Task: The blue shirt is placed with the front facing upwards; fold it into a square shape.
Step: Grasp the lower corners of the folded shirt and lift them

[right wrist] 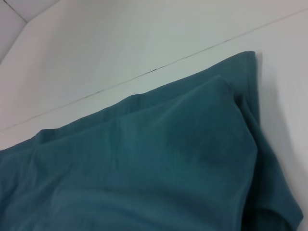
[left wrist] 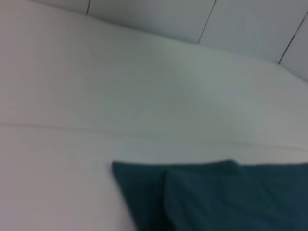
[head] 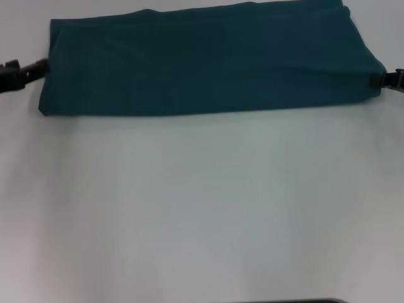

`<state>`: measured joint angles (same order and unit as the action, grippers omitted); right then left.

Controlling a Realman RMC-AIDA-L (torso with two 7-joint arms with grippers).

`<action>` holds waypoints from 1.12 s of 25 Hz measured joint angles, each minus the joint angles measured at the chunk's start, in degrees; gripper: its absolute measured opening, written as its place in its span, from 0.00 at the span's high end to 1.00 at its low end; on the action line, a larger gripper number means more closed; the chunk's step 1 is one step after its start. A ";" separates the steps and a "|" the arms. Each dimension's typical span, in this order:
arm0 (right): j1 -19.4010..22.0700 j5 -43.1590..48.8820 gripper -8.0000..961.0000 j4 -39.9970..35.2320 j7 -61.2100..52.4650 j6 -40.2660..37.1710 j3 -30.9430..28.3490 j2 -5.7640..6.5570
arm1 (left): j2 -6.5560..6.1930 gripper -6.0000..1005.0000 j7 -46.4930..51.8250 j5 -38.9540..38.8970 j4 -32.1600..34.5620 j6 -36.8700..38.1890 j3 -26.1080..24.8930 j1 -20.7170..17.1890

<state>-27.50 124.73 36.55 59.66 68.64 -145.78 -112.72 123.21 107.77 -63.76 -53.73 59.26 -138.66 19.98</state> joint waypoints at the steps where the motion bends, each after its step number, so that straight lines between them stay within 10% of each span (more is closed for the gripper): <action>1: -0.01 -0.01 0.98 0.03 0.00 0.05 0.00 0.00 | 0.01 0.29 -0.06 0.53 0.20 -0.04 -0.03 -0.24; 28: 0.06 -0.28 0.98 0.01 -0.16 0.49 -0.56 0.06 | 0.39 0.32 -1.27 7.14 1.33 2.94 1.00 0.55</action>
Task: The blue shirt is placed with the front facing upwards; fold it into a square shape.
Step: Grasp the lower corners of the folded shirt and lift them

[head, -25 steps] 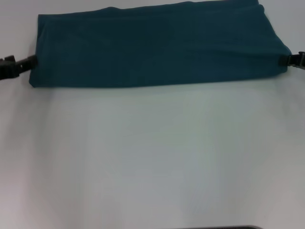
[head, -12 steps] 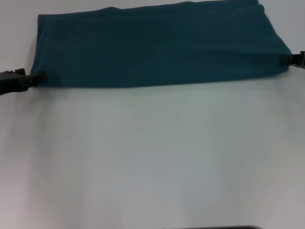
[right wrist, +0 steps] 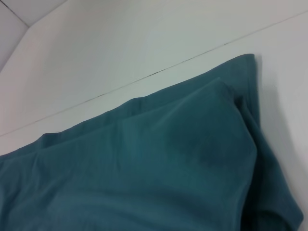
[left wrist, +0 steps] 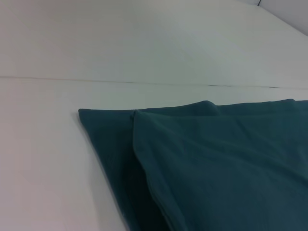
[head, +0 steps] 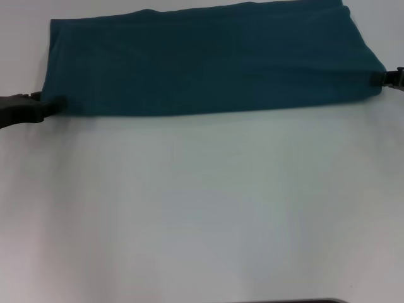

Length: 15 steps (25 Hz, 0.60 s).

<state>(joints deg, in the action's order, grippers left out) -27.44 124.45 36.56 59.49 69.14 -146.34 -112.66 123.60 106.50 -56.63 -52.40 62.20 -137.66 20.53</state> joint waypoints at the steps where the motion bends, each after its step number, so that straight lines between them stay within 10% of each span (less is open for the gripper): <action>1: -0.04 0.00 0.98 0.00 0.00 0.01 0.00 0.00 | -0.05 0.35 -0.02 0.10 0.06 0.02 0.03 0.12; 15: 0.54 0.12 0.98 0.02 0.42 0.62 0.05 0.00 | -0.20 0.89 -0.11 0.55 -0.85 1.04 0.15 0.36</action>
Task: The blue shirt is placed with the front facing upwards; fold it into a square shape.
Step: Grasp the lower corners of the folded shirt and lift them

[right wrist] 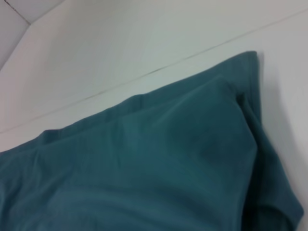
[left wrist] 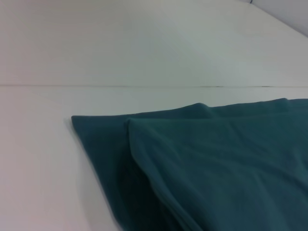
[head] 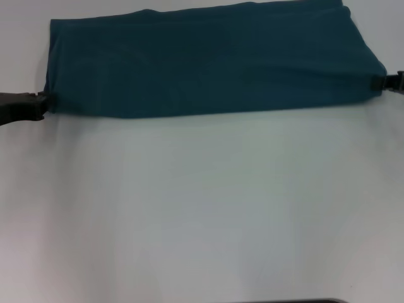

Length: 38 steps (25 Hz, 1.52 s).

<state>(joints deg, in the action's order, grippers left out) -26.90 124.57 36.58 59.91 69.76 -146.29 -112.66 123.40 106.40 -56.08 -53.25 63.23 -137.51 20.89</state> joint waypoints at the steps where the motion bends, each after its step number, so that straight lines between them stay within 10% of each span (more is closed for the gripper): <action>1: 0.44 -0.02 0.98 0.11 0.19 0.43 -0.03 -0.03 | -0.05 0.93 0.02 0.01 -0.43 0.56 -0.13 -0.12; 38: 18.06 -0.01 0.98 5.23 12.21 27.93 -11.34 -2.45 | -2.34 0.98 -2.28 5.79 -12.42 36.16 -10.26 -8.69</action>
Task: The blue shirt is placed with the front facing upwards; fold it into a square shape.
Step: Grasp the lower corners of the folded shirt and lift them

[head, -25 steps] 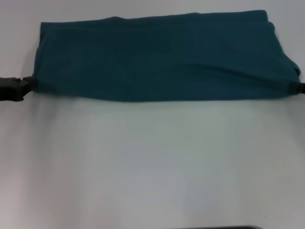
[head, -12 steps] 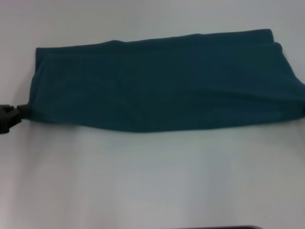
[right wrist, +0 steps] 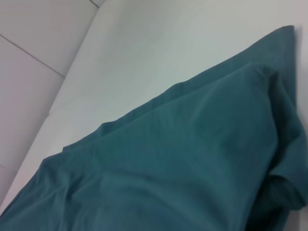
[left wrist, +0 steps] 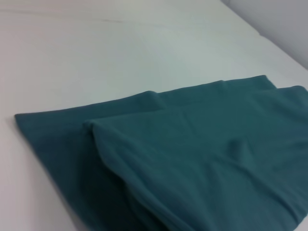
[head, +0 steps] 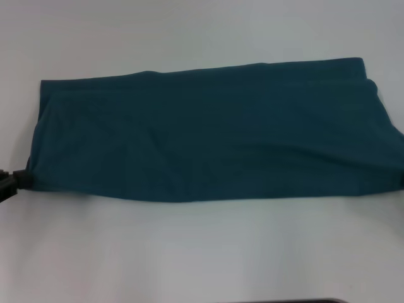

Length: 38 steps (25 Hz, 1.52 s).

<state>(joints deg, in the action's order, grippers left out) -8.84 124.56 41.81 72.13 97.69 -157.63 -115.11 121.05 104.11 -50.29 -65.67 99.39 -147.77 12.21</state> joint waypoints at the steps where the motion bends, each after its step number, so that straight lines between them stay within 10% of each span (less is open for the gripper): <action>1: 0.34 0.00 0.98 -0.04 0.10 0.06 -0.42 -0.08 | -0.06 0.98 -0.23 0.43 -0.02 0.20 -0.50 -0.13; 19: 1.12 0.25 0.90 -0.72 0.99 0.06 -1.58 -0.57 | -0.15 0.98 -1.28 2.87 0.56 1.06 -4.15 0.05; 29: 0.06 -1.96 0.76 -0.29 -0.40 1.11 -3.19 1.15 | -0.60 0.97 1.25 2.63 0.60 1.49 -7.03 1.46; 35: -0.52 -9.13 0.59 0.45 -0.44 3.25 -3.21 2.64 | -0.17 0.83 0.71 0.90 0.43 0.66 -11.55 4.33; 38: -2.54 -11.81 0.52 0.12 -0.04 3.05 -3.21 2.73 | 0.17 0.57 0.32 -2.32 0.85 -0.68 -11.82 5.73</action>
<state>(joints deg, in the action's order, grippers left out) -11.39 112.75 41.93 72.09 100.75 -160.84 -112.38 121.22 104.43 -52.61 -64.82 98.71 -159.60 17.94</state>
